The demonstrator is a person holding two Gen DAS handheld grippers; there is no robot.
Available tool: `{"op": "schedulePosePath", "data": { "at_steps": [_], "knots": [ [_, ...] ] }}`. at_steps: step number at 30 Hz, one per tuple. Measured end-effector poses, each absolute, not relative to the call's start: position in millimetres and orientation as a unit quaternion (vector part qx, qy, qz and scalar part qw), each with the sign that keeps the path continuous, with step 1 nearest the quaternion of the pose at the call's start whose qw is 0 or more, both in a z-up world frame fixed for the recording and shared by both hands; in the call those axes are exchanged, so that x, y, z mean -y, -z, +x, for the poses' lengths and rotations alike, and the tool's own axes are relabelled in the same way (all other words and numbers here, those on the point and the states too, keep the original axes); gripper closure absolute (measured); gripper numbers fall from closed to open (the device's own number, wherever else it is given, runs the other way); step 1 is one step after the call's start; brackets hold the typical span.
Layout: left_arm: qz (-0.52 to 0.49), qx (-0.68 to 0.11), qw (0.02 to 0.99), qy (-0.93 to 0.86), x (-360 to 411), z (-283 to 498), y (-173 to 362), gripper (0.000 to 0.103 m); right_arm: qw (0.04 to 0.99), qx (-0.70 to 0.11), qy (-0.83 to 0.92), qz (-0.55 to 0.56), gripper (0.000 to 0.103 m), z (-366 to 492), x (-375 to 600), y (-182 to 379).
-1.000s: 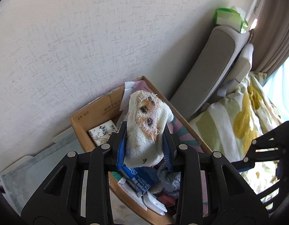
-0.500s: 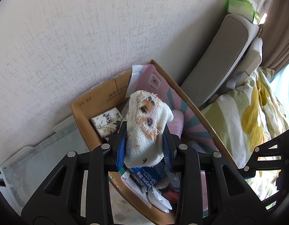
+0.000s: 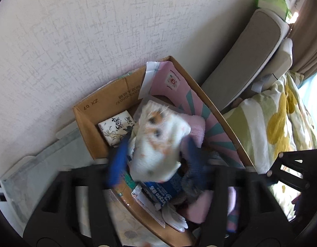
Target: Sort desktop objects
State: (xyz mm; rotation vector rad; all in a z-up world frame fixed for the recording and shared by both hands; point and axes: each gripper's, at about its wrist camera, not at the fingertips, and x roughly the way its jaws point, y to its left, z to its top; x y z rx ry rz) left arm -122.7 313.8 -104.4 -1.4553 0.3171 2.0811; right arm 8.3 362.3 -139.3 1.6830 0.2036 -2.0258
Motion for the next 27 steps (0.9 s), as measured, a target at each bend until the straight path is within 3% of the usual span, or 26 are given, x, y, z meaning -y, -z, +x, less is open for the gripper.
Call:
{"op": "schedulePosePath", "data": {
  "at_steps": [1, 2, 27],
  "knots": [
    [-0.536, -0.121, 0.284, -0.785, -314, -122, 101, 0.001, 0.243, -0.074, 0.744, 0.619, 0.027, 8, -363, 140],
    [-0.526, -0.122, 0.287, -0.791, -314, -120, 98, 0.000, 0.237, -0.070, 0.745, 0.620, 0.026, 8, -365, 141],
    [-0.515, -0.125, 0.283, -0.800, -279, -116, 66, 0.000, 0.201, -0.063, 0.763, 0.612, 0.024, 19, -348, 129]
  ]
}}
